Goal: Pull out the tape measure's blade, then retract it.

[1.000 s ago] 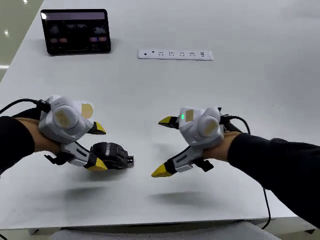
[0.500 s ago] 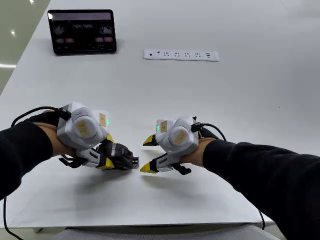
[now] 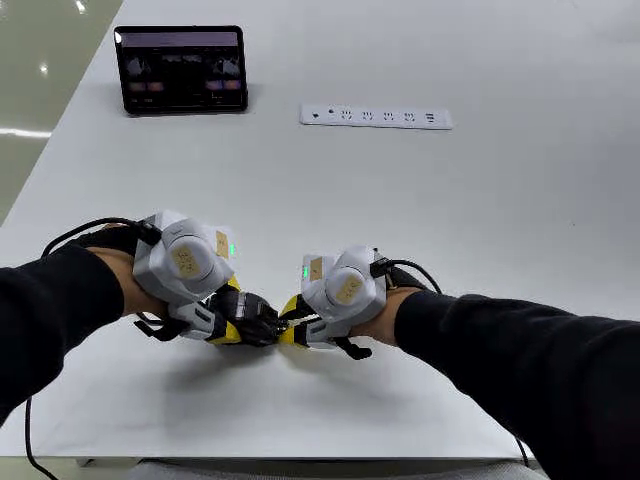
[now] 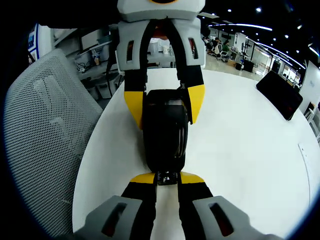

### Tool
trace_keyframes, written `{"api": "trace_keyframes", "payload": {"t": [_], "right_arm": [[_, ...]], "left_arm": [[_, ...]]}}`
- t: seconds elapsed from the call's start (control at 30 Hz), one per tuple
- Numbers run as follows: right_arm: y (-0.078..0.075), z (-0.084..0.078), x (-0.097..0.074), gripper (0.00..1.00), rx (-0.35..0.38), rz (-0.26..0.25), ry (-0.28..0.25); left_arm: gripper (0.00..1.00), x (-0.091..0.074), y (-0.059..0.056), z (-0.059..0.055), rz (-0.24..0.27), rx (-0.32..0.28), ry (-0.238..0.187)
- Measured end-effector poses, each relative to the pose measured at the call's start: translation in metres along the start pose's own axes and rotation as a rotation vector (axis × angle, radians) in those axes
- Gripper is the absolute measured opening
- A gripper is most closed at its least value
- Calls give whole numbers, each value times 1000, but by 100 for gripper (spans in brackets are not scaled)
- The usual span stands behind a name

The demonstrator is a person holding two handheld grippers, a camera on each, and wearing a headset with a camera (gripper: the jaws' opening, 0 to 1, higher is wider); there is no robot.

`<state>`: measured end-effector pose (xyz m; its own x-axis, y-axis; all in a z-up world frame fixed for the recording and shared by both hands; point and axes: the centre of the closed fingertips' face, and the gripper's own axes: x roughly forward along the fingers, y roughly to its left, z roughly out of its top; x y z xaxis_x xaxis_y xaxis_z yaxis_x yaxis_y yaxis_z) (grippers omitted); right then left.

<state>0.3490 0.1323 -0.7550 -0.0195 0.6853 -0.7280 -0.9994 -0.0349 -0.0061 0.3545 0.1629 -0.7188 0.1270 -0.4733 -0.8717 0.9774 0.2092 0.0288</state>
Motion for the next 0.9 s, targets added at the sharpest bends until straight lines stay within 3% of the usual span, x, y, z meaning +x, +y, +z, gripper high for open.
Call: {"api": "trace_keyframes", "payload": {"t": [0.1, 0.13, 0.17, 0.2, 0.27, 0.3, 0.47, 0.9], "right_arm": [[1, -2, 3, 12, -16, -4, 16], [2, -8, 6, 13, -11, -4, 51], [1, 2, 8, 13, -20, 4, 11], [2, -2, 7, 12, 30, 13, 34], [0, -3, 3, 11, 19, 8, 27], [-1, -3, 4, 10, 50, 15, 18], [-1, -4, 4, 9, 18, 14, 27], [-3, -8, -4, 9, 67, -8, 27]], "left_arm": [[30, 0, 0, 1, 3, -2, -3], [30, 0, 0, 1, 6, -3, -5], [30, 0, 0, 1, 7, -4, -7], [30, -1, 0, 0, 9, -5, -8], [30, -1, 0, 0, 9, -9, -7], [30, -1, 0, 0, 9, -11, -7], [30, -1, 1, -1, 5, -21, -7], [30, -2, 1, -1, -3, -21, -12]]}}
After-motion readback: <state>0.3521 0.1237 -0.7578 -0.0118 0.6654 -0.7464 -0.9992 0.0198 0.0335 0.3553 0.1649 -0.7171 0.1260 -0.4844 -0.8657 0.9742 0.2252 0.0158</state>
